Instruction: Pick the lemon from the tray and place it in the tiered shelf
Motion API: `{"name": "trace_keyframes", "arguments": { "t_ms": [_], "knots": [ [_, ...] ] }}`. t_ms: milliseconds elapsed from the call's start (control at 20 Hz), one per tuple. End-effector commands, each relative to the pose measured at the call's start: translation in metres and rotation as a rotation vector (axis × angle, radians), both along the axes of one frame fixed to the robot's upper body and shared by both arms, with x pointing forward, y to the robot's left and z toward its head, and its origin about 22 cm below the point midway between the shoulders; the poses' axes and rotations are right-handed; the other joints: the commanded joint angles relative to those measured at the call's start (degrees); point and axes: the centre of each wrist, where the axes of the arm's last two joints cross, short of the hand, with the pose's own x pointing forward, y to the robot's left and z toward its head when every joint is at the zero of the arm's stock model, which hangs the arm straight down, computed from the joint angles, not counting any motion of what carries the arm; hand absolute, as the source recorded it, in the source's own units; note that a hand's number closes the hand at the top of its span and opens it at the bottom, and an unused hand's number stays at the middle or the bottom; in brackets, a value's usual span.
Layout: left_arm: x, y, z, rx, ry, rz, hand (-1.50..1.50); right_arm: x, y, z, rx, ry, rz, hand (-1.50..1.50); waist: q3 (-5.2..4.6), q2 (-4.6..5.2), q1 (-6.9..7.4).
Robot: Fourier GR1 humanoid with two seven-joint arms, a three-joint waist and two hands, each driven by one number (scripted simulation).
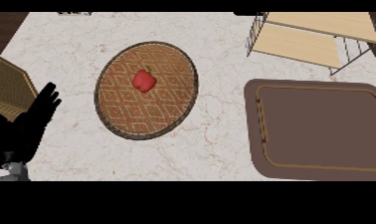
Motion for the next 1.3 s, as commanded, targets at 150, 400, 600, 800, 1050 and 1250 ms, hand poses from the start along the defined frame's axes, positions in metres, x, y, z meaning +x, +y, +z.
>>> {"name": "trace_keyframes", "arguments": {
  "t_ms": [150,400,600,800,1050,1250],
  "knots": [
    [0.004,-0.005,-0.003,0.0,-0.003,-0.007,0.0,0.044,-0.004,0.029,-0.057,0.047,-0.124,1.5,-0.02,0.33,0.82],
    [-0.001,0.002,0.004,0.013,-0.001,-0.003,0.0,0.077,-0.026,-0.01,-0.085,0.033,-0.148,1.5,0.05,0.26,0.57],
    [-0.008,0.007,-0.007,0.001,-0.009,0.011,0.0,0.097,-0.033,-0.012,-0.084,0.051,-0.167,1.5,0.03,0.33,0.74],
    [0.004,-0.006,0.006,0.003,-0.001,-0.001,0.0,0.114,-0.043,-0.018,-0.039,0.048,-0.172,1.5,0.05,0.25,0.51],
    [0.0,-0.017,0.001,-0.006,0.001,-0.007,0.0,0.14,-0.058,-0.045,-0.002,0.061,-0.186,1.5,0.06,0.33,0.71],
    [0.006,0.007,0.004,0.01,0.003,-0.004,0.0,0.147,-0.078,-0.062,0.098,0.074,-0.31,1.5,0.06,0.48,0.67]
  ]
}}
